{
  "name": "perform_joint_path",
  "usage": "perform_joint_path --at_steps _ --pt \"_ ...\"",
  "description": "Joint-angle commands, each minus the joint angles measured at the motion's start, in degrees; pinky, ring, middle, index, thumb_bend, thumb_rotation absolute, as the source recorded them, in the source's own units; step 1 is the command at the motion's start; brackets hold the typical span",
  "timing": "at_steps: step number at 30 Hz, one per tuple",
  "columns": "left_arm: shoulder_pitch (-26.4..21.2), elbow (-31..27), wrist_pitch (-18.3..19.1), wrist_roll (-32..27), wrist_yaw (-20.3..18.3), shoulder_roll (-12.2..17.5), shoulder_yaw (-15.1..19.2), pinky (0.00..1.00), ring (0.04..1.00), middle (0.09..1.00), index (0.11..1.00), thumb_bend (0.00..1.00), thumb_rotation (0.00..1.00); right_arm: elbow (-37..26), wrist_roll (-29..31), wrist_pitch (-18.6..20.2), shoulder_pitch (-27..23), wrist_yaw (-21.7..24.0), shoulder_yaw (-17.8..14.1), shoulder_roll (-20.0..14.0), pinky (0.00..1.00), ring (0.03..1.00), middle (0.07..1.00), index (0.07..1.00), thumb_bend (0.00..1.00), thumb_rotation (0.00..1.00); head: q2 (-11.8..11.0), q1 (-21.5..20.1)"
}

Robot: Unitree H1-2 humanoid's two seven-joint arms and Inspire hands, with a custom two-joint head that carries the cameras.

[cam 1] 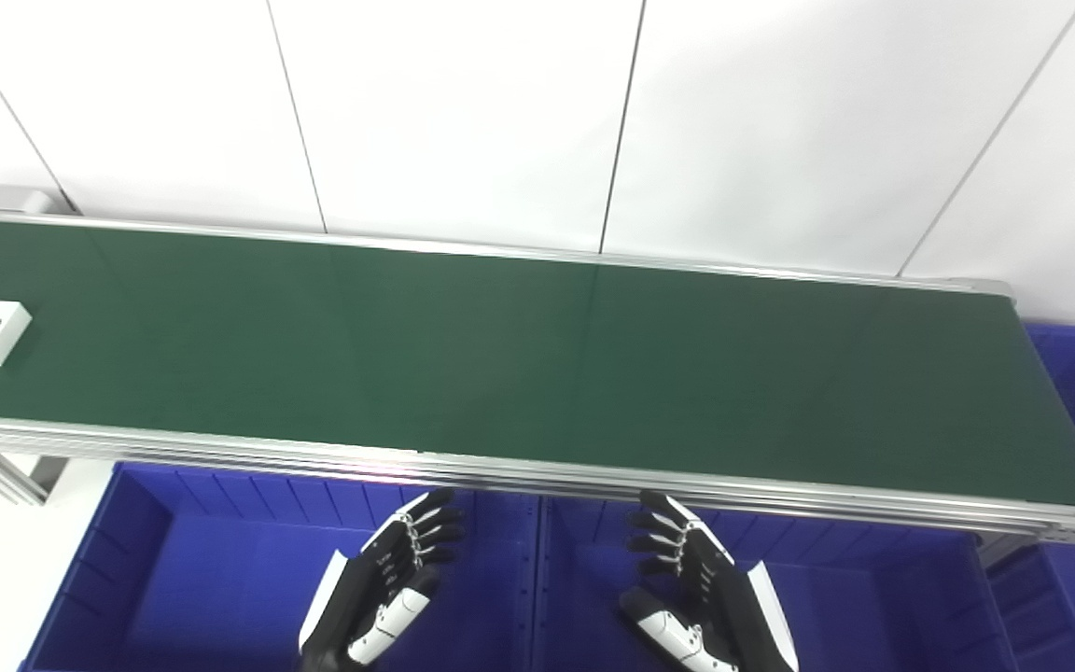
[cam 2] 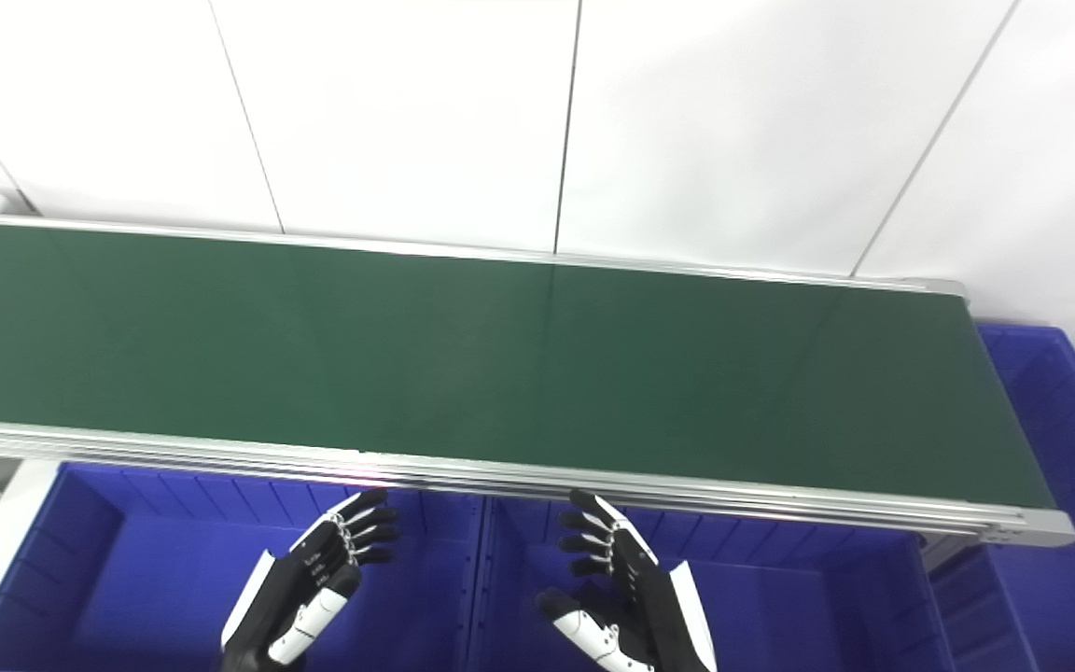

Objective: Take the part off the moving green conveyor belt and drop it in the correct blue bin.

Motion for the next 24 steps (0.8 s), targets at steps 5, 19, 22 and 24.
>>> perform_joint_path --at_steps 5,19,22,24 --pt "-0.8 0.0 -2.3 1.6 1.1 -0.6 -0.5 0.72 0.774 0.807 0.851 0.73 0.71 -0.2 1.1 -3.8 -0.6 -0.1 -0.2 0.1 0.64 0.724 0.778 0.838 0.58 0.57 -2.7 2.0" --pt "-2.2 3.6 -2.4 1.7 1.8 -1.0 -1.1 0.69 0.749 0.783 0.820 0.79 0.67 4.0 2.0 -7.2 -1.8 -0.3 -0.8 -0.2 0.63 0.728 0.778 0.838 0.56 0.54 -9.2 8.1" --pt "-2.6 4.3 -2.4 2.2 2.4 -0.9 -1.4 0.68 0.746 0.782 0.815 0.77 0.65 5.2 2.1 -8.1 -2.2 -0.3 -0.9 -0.3 0.63 0.733 0.783 0.840 0.55 0.54 -10.2 8.8" --pt "-2.9 4.7 -2.4 2.4 2.7 -0.9 -1.5 0.68 0.745 0.782 0.813 0.77 0.65 5.7 2.1 -8.3 -2.4 -0.4 -1.0 -0.3 0.63 0.735 0.784 0.842 0.55 0.54 -11.3 9.5"
